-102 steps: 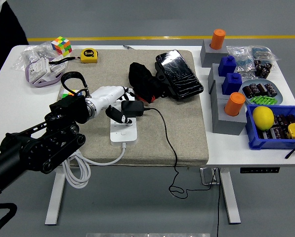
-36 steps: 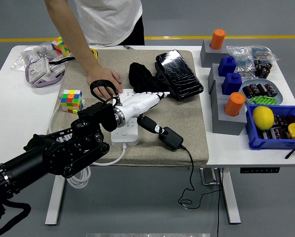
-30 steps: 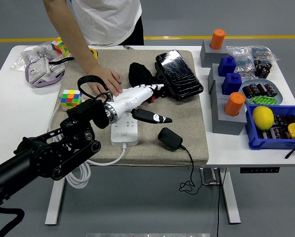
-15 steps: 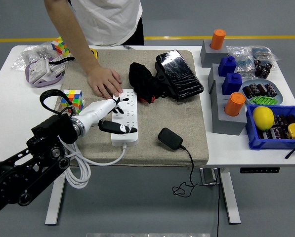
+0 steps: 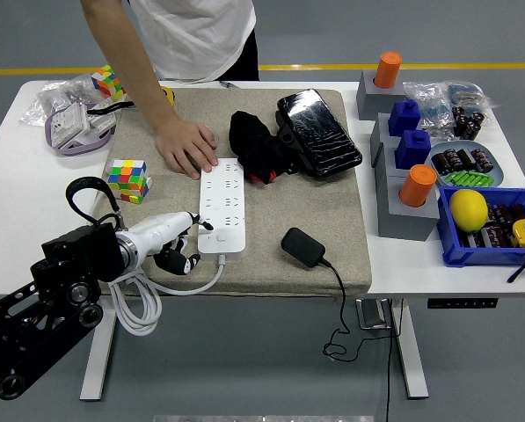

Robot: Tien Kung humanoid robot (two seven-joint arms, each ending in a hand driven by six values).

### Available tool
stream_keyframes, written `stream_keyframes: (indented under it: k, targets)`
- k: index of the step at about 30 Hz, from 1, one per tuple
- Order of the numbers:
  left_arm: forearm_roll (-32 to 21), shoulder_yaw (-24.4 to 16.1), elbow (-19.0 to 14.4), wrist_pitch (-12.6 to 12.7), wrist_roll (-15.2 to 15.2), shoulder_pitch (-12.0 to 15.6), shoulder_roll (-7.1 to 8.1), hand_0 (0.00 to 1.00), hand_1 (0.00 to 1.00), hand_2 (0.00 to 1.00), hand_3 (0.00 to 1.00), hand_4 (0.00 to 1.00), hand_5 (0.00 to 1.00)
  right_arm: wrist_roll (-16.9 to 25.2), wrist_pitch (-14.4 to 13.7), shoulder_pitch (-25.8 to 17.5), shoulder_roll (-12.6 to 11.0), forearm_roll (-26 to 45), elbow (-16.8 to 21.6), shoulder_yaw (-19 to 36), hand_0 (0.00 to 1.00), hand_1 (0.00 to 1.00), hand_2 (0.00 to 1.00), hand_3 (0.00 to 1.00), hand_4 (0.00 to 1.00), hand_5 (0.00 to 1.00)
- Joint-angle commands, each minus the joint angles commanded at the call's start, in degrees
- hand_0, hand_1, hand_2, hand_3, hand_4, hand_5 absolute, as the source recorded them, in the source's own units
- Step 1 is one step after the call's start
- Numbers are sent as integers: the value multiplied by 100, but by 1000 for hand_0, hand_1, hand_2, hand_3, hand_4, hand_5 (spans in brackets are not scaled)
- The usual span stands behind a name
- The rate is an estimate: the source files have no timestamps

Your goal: Pull the plug out and thorw away

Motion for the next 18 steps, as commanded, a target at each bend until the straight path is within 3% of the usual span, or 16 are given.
stream_keyframes:
  k: [18]
  targets:
    - [-56,191,223,-54,50,-117,-43,78,47,123,868,483,2,4,-2,17,-4,1,-3,4,569,648,671,572,970,509]
